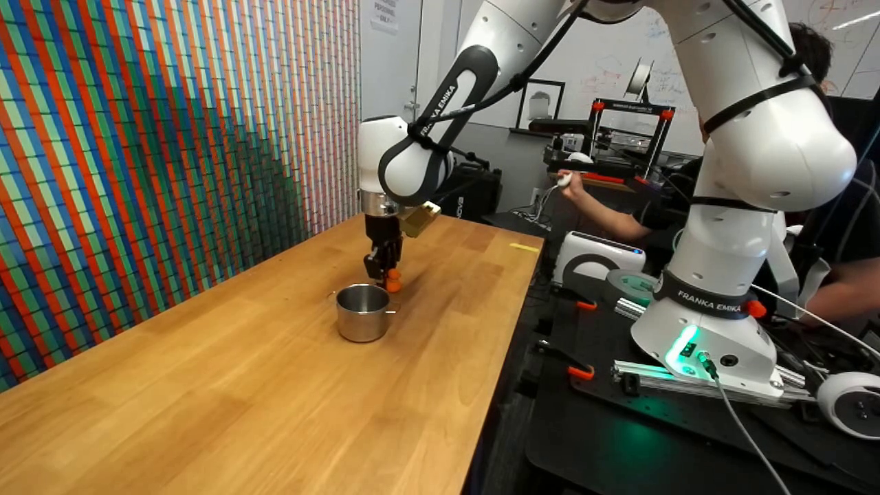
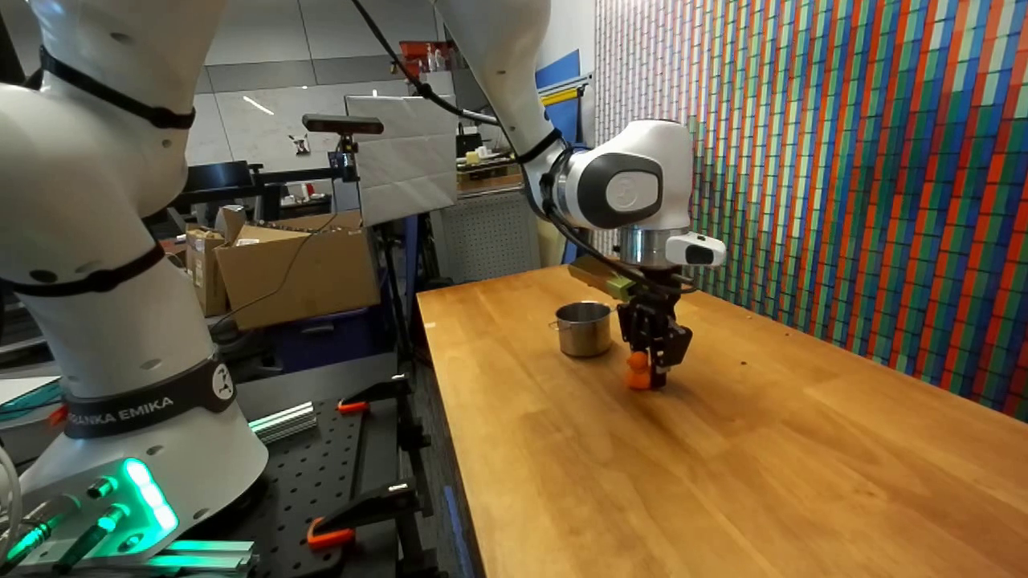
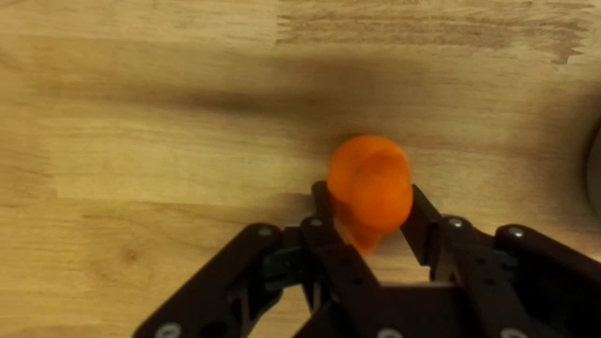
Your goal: Put the orange rubber duck in the pot
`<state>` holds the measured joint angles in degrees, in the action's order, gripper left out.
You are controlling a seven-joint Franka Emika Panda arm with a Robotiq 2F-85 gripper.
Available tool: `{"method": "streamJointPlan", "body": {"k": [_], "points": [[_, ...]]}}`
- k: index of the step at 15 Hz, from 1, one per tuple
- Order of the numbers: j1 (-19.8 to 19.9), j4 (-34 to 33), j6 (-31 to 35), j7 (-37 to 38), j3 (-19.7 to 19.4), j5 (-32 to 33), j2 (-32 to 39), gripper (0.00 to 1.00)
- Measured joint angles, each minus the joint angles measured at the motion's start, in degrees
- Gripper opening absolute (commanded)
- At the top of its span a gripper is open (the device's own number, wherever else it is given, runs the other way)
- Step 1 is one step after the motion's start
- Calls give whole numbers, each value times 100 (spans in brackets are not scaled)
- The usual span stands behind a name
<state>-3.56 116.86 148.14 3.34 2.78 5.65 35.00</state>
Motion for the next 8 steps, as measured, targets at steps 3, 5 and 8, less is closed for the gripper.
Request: {"method": "streamJointPlan", "body": {"k": [3, 5, 8], "points": [[162, -42, -296, -226, 2, -242, -33, 16], [208, -70, -517, -325, 22, -339, -153, 16], [208, -43, -838, -438, 177, -534, -490, 16]]}}
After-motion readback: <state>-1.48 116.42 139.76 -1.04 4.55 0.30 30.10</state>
